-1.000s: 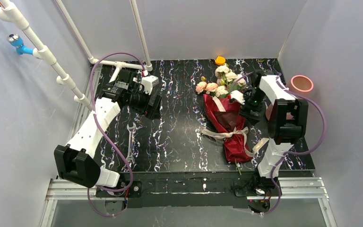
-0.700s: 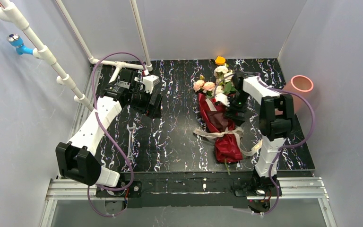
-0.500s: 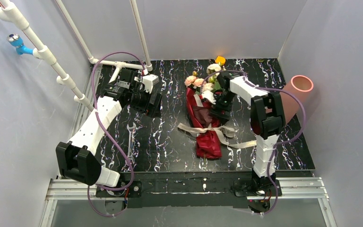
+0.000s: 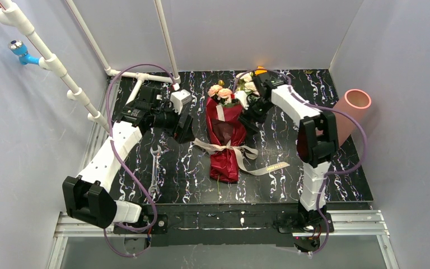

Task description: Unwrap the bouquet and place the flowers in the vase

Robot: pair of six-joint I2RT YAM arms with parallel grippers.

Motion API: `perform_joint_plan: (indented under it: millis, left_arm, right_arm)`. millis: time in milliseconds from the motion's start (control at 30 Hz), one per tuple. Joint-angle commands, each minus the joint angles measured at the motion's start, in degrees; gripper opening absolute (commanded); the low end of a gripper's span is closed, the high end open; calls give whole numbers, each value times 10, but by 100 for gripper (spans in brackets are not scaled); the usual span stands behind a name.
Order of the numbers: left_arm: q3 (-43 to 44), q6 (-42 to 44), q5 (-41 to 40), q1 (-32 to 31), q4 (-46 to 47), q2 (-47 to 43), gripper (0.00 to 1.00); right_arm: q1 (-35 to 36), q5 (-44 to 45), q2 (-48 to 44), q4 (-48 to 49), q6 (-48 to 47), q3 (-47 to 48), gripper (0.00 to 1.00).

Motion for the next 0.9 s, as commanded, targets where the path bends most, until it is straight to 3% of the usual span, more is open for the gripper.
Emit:
perform_joint_plan:
  millis: [0, 167, 433, 533, 733, 867]
  left_arm:
    - [33, 18, 115, -5, 77, 12, 100]
    - [138, -68, 134, -24, 113, 122, 98]
    - [272, -267, 83, -59, 153, 281, 66]
    - [303, -332, 61, -65, 154, 323, 60]
    - [308, -355, -49, -93, 134, 357, 52]
    - [319, -359, -102, -101, 130, 378, 53]
  right_arm:
    - [-30, -64, -94, -19, 76, -21, 100]
    - [-50, -91, -118, 20, 193, -54, 100]
    - [-51, -110, -113, 62, 266, -50, 93]
    - [-51, -109, -108, 65, 274, -44, 91]
    - [-51, -122, -100, 69, 282, -42, 88]
    - [-51, -124, -88, 76, 293, -27, 86]
